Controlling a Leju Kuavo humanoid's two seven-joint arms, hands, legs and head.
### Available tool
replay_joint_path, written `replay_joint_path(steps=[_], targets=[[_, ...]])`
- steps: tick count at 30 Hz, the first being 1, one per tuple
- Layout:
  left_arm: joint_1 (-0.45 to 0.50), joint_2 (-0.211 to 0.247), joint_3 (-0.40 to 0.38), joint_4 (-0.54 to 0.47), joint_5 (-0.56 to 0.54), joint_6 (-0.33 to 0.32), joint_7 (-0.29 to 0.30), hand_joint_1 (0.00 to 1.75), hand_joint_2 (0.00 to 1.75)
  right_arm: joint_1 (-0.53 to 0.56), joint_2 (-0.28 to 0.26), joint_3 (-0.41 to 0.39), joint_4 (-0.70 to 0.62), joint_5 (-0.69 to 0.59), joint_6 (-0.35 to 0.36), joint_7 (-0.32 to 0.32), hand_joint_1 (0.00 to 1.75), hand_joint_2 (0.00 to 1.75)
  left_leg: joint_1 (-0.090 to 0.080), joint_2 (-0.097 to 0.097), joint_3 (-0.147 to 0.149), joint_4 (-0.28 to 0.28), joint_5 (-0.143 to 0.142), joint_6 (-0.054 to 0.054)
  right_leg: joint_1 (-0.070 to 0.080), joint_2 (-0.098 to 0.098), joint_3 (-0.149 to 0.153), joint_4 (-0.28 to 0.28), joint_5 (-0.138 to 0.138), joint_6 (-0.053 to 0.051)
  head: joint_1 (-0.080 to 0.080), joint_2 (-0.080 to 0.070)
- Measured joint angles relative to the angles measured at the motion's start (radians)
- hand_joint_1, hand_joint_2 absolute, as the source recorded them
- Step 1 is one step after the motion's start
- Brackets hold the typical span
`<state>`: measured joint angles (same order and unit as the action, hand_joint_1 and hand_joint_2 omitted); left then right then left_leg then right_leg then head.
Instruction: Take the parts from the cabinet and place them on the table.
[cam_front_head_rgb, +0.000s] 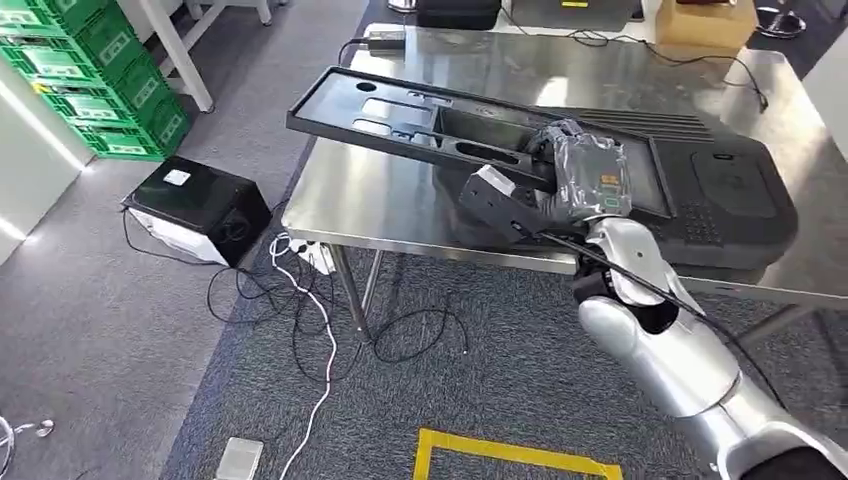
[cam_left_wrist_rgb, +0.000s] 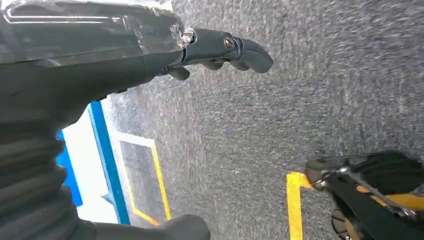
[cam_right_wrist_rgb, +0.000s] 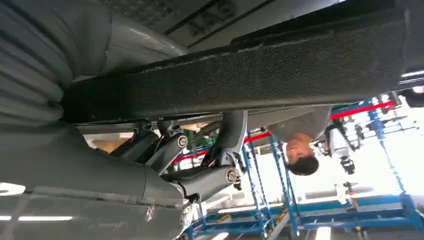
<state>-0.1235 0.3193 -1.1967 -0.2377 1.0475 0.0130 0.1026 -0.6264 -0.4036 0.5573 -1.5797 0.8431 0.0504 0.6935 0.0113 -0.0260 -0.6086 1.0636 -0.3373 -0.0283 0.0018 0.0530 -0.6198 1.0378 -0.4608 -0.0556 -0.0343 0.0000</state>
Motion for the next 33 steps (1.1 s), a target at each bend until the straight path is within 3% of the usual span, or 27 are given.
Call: replay_joint_path(steps=[1,4,5,6,7,9,10,11,12,14,15,16,17,18,20,21,22,24,25,26,27,28,30,31,33], targets=[[0.0,0.0,0.0,0.0,0.002,-0.003,0.003,0.0,1.75,-0.001,0.0,0.0,0.0,0.0,-0.001,0.0,1.75,1.75,-0.001,-0.012,0.008,-0.026,-0.009,0.003,0.005,0.006,-0.004,0.005,-0.001,0.003,-0.002,0.0],[-0.001,0.0,0.0,0.0,0.003,-0.005,0.007,0.0,1.75,0.002,0.0,0.0,0.001,0.0,-0.001,0.0,1.75,1.75,-0.01,0.004,0.008,-0.03,-0.008,0.008,-0.005,0.02,-0.008,-0.002,0.004,0.017,0.002,0.0],[-0.003,0.0,0.0,0.0,0.003,-0.005,0.007,0.0,1.75,0.002,0.0,0.0,0.001,0.0,-0.002,0.0,1.75,1.75,-0.003,0.011,0.013,-0.043,-0.002,0.018,-0.002,0.025,-0.009,-0.002,0.003,0.023,0.002,0.0],[-0.005,0.0,0.001,0.0,0.003,-0.005,0.007,0.0,1.75,0.003,0.0,0.0,0.001,0.0,-0.002,0.0,1.75,1.75,-0.002,0.021,0.018,-0.053,0.004,0.023,-0.002,-0.005,-0.013,0.017,-0.012,0.026,0.004,0.0],[-0.005,0.0,0.001,0.0,0.001,-0.005,0.007,0.0,1.75,0.002,-0.001,0.0,0.001,0.0,-0.002,0.001,1.75,1.75,-0.002,0.022,0.019,-0.057,0.006,0.029,0.0,-0.028,-0.032,0.057,-0.041,0.03,0.015,0.0],[-0.004,0.0,0.001,0.0,-0.002,-0.005,0.007,0.0,1.75,0.006,-0.001,0.0,0.001,0.0,-0.003,0.002,1.75,1.75,-0.003,0.032,0.018,-0.056,0.005,0.031,-0.004,-0.039,-0.103,0.208,-0.115,0.037,0.025,0.0],[-0.003,0.0,0.001,0.0,-0.003,-0.005,0.007,0.0,1.75,0.011,-0.001,0.0,0.002,0.0,-0.003,0.002,1.75,1.75,-0.003,0.038,0.018,-0.056,0.004,0.032,-0.007,-0.04,-0.136,0.274,-0.135,0.039,0.03,0.0],[-0.003,0.0,0.001,0.0,-0.003,-0.005,0.007,0.0,1.75,0.014,-0.001,0.0,0.004,0.0,-0.003,0.002,1.75,1.75,-0.003,0.043,0.018,-0.055,0.003,0.031,-0.01,-0.04,-0.15,0.3,-0.133,0.041,0.034,0.0],[-0.003,0.0,0.001,0.0,-0.003,-0.005,0.007,0.0,1.75,0.016,-0.001,0.0,0.005,-0.001,-0.003,0.003,1.75,1.75,-0.002,0.047,0.019,-0.053,0.002,0.03,-0.012,-0.042,-0.143,0.28,-0.111,0.043,0.038,0.0],[-0.004,0.0,0.001,0.0,-0.003,-0.005,0.007,0.0,1.75,0.015,-0.001,0.0,0.005,-0.001,-0.003,0.003,1.75,1.75,0.001,0.059,0.021,-0.045,-0.007,0.023,-0.016,-0.055,-0.065,0.12,-0.02,0.047,0.045,0.0],[-0.004,0.0,0.001,0.0,-0.003,-0.005,0.007,0.0,1.75,0.015,-0.001,0.0,0.005,-0.001,-0.003,0.003,1.75,1.75,0.001,0.063,0.022,-0.04,-0.013,0.017,-0.016,-0.078,-0.022,0.034,0.012,0.046,0.049,0.0],[-0.004,0.0,0.002,0.001,-0.003,-0.005,0.007,0.0,1.75,0.014,-0.001,0.0,0.005,-0.002,-0.003,0.003,1.75,1.75,-0.005,0.068,0.019,-0.035,-0.018,0.01,-0.004,-0.095,-0.014,0.014,-0.011,0.043,0.055,0.0],[-0.004,0.0,0.002,0.001,-0.003,-0.005,0.008,0.0,1.75,0.014,-0.001,0.0,0.005,-0.002,-0.003,0.003,1.75,1.75,-0.006,0.071,0.018,-0.031,-0.02,0.006,-0.008,-0.082,-0.015,0.01,-0.006,0.03,0.053,0.0],[-0.004,0.0,0.002,0.001,-0.004,-0.005,0.008,0.0,1.75,0.015,-0.001,0.0,0.006,-0.002,-0.003,0.004,1.75,1.75,-0.008,0.076,0.02,-0.032,-0.021,0.002,-0.006,-0.077,-0.016,0.011,-0.008,0.027,0.045,0.0],[-0.005,0.0,0.002,0.001,-0.007,-0.005,0.008,0.0,1.75,0.013,-0.003,0.0,0.008,-0.002,-0.003,0.004,1.75,1.75,-0.003,0.089,0.028,-0.035,-0.026,-0.01,-0.003,-0.062,-0.014,0.006,-0.008,0.014,0.044,0.0],[-0.005,0.0,0.002,0.001,-0.01,-0.005,0.008,0.0,1.75,0.013,-0.002,0.0,0.008,-0.002,-0.003,0.004,1.75,1.75,0.001,0.074,0.029,-0.022,-0.036,-0.018,-0.008,-0.059,-0.007,0.001,-0.005,0.009,0.044,0.0],[-0.005,-0.001,0.002,0.001,-0.011,-0.005,0.008,0.0,1.75,0.01,-0.002,0.0,0.008,-0.003,-0.003,0.004,1.75,1.75,0.002,0.055,0.015,0.015,-0.06,-0.019,-0.009,-0.054,-0.005,0.001,-0.007,0.005,0.034,0.0],[-0.004,-0.001,0.003,0.001,-0.011,-0.005,0.008,0.0,1.75,0.008,-0.002,0.0,0.012,-0.006,-0.003,0.004,1.75,1.75,0.002,0.041,-0.062,0.171,-0.133,-0.022,-0.006,-0.045,-0.002,0.001,-0.011,-0.003,0.018,0.0],[-0.003,-0.001,0.003,0.001,-0.011,-0.005,0.008,0.0,1.75,0.008,-0.002,0.0,0.015,-0.007,-0.003,0.004,1.75,1.75,0.002,0.038,-0.103,0.243,-0.156,-0.023,-0.004,-0.038,-0.001,0.001,-0.012,-0.005,0.017,0.0],[0.0,-0.002,0.003,0.001,-0.011,-0.005,0.008,0.0,1.75,0.008,-0.002,0.0,0.018,-0.009,-0.004,0.004,1.75,1.75,0.002,0.037,-0.132,0.287,-0.159,-0.022,-0.002,-0.03,0.001,0.001,-0.013,-0.006,0.013,0.0],[0.001,-0.002,0.003,0.001,-0.012,-0.005,0.008,0.0,1.75,0.008,-0.002,0.0,0.02,-0.011,-0.004,0.004,1.75,1.75,0.001,0.036,-0.138,0.279,-0.137,-0.019,-0.002,-0.022,0.003,0.001,-0.015,-0.007,0.011,0.0],[0.001,-0.002,0.003,0.001,-0.012,-0.005,0.008,0.0,1.75,0.008,-0.002,0.0,0.021,-0.012,-0.005,0.004,1.75,1.75,0.001,0.034,-0.122,0.229,-0.094,-0.015,-0.001,-0.014,0.008,0.002,-0.017,-0.007,0.008,0.0],[0.001,-0.002,0.006,0.001,-0.013,-0.005,0.008,0.0,1.75,0.008,-0.002,0.0,0.022,-0.013,-0.006,0.004,1.75,1.75,0.001,0.015,-0.048,0.044,0.015,-0.005,-0.003,0.0,0.021,0.002,-0.025,-0.004,0.002,0.0],[0.002,-0.002,0.006,0.001,-0.013,-0.005,0.008,0.0,1.75,0.007,-0.002,0.0,0.023,-0.013,-0.009,0.004,1.75,1.75,-0.001,-0.01,-0.033,-0.004,0.021,-0.001,0.0,0.004,0.021,0.002,-0.029,0.0,-0.002,0.0],[0.001,-0.001,0.008,0.002,-0.014,-0.004,0.008,0.0,1.75,0.007,-0.002,0.0,0.027,-0.014,-0.012,0.004,1.75,1.75,-0.004,-0.002,-0.023,-0.024,0.013,0.001,-0.003,0.016,0.018,0.002,-0.032,0.008,0.0,0.0]])
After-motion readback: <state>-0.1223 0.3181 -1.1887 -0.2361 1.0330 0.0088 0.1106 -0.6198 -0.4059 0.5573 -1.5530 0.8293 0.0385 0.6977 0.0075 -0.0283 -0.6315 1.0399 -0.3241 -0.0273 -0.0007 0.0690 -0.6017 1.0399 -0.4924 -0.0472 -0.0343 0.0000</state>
